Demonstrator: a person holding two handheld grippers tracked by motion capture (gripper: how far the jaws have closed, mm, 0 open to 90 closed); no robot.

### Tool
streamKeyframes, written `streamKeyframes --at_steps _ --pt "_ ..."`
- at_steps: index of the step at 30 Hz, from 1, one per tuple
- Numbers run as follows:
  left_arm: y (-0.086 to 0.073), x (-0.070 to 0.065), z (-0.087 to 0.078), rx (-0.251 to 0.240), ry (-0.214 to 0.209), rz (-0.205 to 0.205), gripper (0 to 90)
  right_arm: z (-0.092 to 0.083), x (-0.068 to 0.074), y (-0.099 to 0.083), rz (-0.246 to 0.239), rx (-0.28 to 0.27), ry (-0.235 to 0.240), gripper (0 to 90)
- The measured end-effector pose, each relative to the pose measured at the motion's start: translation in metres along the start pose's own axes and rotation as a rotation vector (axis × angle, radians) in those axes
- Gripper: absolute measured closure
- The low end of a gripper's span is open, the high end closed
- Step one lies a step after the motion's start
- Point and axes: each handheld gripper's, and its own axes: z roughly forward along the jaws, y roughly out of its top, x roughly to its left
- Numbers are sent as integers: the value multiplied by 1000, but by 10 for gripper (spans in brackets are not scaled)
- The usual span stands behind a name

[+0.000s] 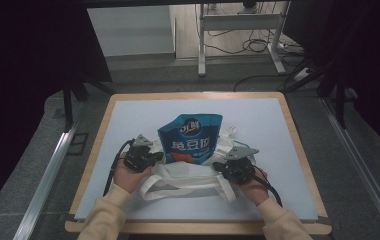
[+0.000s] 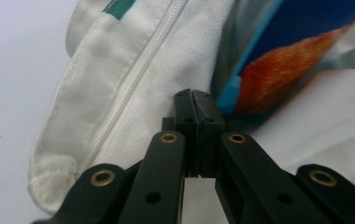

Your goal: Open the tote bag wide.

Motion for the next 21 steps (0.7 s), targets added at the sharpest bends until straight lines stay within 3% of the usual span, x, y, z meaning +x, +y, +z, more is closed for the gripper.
streamKeyframes --at_steps 8,13,21 --pt "7 5 16 8 29 -37 893 3 2 -11 -1 34 8 889" --pt "8 12 23 8 30 -82 893 7 6 -22 -4 72 9 891" --pt "8 16 26 17 23 -85 893 9 12 -29 -25 91 3 892"
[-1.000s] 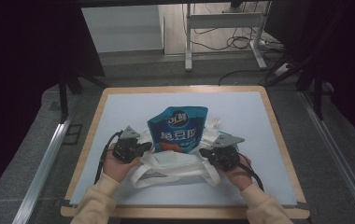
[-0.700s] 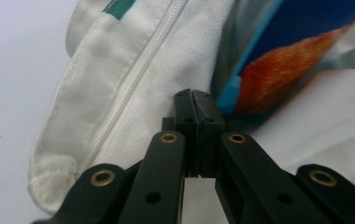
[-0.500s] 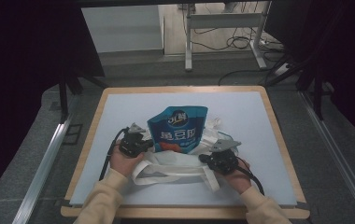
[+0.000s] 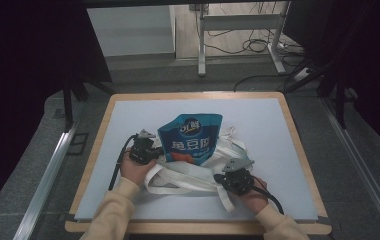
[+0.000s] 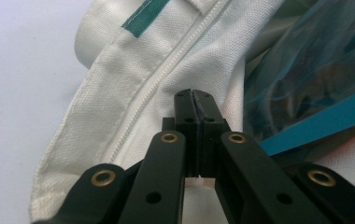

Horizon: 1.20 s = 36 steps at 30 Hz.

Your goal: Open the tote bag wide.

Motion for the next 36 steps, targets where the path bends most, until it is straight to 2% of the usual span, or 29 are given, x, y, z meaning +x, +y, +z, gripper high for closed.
streamKeyframes --at_steps 5,10,14,19,21,25,28,32,33,36 --pt "0 -1 -1 -6 -1 -4 893 1 -1 0 1 -2 3 892" --pt "-1 -3 -8 -36 -10 -5 892 -1 -2 2 9 -16 -8 891" --pt "-2 -6 -17 -53 -13 10 892 -7 -3 6 9 -49 -5 891" --pt "-7 -14 -39 -97 -15 44 891 -21 -7 15 17 -107 -11 891" --pt "-8 -17 -47 -114 -23 46 891 -26 -9 18 20 -124 -15 891" --pt "-14 -24 -60 -121 -40 55 891 -34 -14 22 30 -147 -27 890" --pt "-18 -31 -67 -126 -50 78 892 -40 -22 26 37 -167 -44 891" --pt "-19 -39 -70 -130 -66 91 892 -46 -32 36 56 -187 -58 891" --pt "-19 -45 -69 -127 -77 102 892 -46 -34 39 57 -189 -62 891" --pt "-20 -51 -63 -108 -86 118 891 -45 -40 50 51 -168 -76 891"
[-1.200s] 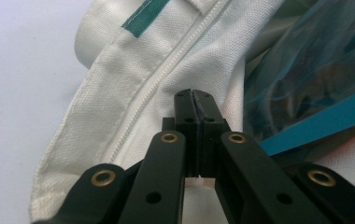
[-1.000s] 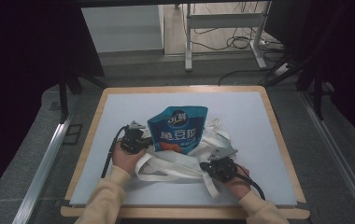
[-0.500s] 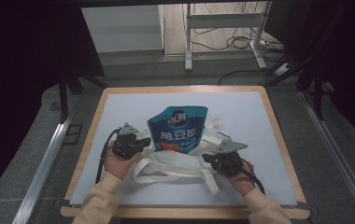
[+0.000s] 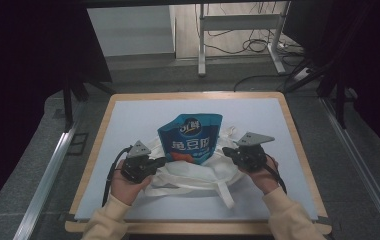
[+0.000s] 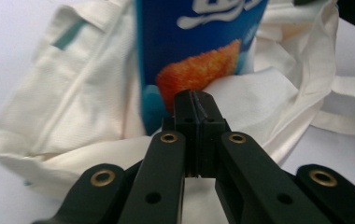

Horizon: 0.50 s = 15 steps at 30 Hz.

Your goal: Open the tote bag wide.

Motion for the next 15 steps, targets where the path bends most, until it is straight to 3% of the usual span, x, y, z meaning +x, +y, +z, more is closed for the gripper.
streamKeyframes --at_steps 5,9,15 --pt "-5 -5 12 39 -17 10 892 15 -10 11 8 49 2 891" --pt "-9 -7 15 58 -28 5 891 32 -16 8 23 112 10 891" --pt "-16 -10 21 92 -26 9 892 43 -24 2 30 152 -1 890"
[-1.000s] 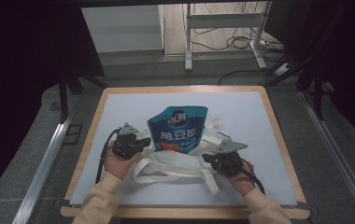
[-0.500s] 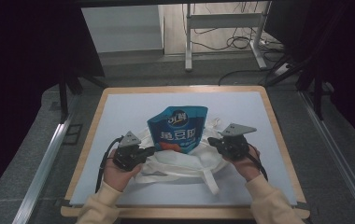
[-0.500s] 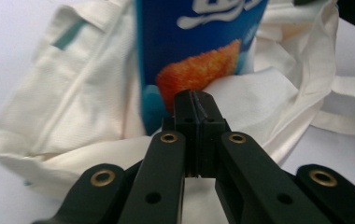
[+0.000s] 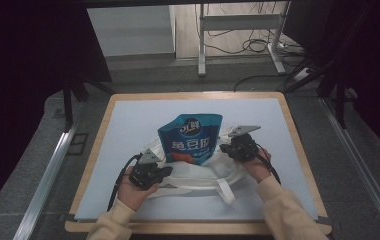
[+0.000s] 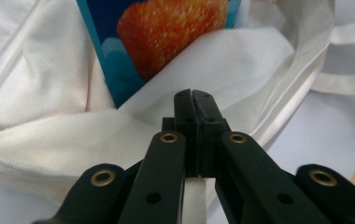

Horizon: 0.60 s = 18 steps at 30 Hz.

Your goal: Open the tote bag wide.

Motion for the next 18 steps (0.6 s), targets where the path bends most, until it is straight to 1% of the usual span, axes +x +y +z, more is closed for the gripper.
streamKeyframes --at_steps 1,2,5,6,7,8,10,12,15,18 --pt "0 0 0 0 0 0 892 0 0 0 0 0 0 890" --pt "-1 0 1 7 -2 -1 893 2 0 0 -13 8 -13 891" --pt "-4 -2 6 38 -6 3 893 5 -2 0 -21 12 -35 891" --pt "-4 -2 6 38 -6 3 893 5 -2 0 -21 12 -35 891" --pt "-6 -2 7 46 -6 3 893 8 -7 -1 -11 13 -30 891" --pt "-8 -3 9 54 -7 3 894 9 -8 -1 -4 15 -31 891" --pt "-11 -4 10 64 -7 2 894 10 -10 -1 -8 19 -36 891" --pt "-15 -4 11 78 -9 4 894 14 -11 -2 -22 25 -53 892" --pt "-20 -5 14 101 -14 6 894 18 -15 -3 -8 17 -59 892" --pt "-24 -7 17 127 -17 16 894 21 -18 -3 10 17 -63 892"
